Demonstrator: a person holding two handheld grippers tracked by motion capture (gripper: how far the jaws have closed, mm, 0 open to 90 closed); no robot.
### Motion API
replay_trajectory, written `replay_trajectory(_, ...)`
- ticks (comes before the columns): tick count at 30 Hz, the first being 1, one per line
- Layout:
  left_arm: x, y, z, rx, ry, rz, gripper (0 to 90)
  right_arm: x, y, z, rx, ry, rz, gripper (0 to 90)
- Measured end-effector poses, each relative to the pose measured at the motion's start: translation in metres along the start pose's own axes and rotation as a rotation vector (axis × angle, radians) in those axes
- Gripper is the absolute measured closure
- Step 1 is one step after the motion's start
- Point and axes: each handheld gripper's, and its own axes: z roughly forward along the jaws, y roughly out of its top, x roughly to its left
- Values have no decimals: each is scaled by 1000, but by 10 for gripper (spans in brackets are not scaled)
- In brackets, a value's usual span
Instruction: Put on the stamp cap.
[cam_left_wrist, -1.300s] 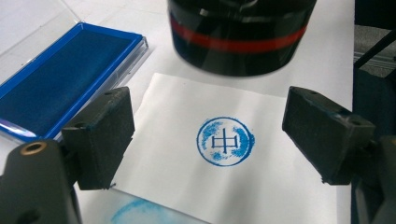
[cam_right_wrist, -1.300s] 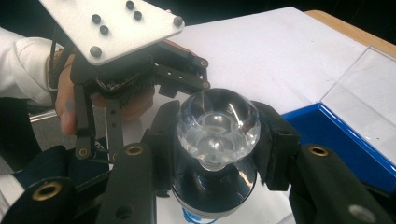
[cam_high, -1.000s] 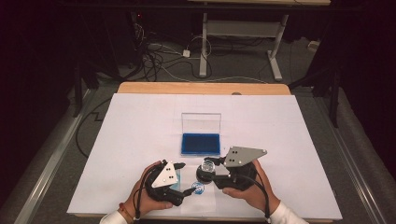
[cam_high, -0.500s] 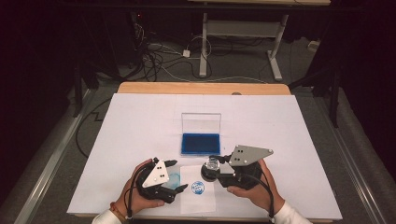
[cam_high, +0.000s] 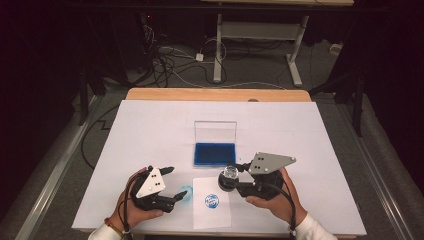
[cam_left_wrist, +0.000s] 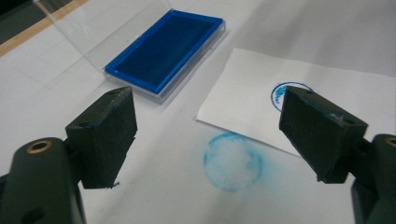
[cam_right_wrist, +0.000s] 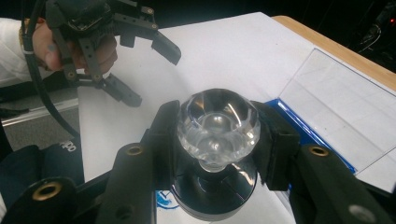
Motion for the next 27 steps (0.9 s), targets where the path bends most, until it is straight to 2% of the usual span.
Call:
replay_trajectory(6, 6, -6, -9, -3, 27, -15, 184, -2, -1, -4, 6, -17, -6, 569)
replay_trajectory(10, 8, -12, -13, 13, 43, -15, 183, -4, -2, -7, 3, -28, -4, 568)
replay_trajectory(16, 13, -25, -18, 25, 60, -41, 182, -8, -3, -10, 4, -40, -1, 568)
replay_trajectory(27, 13, -44, -26, 55, 68, -72, 182, -15, -5, -13, 5, -62, 13, 568)
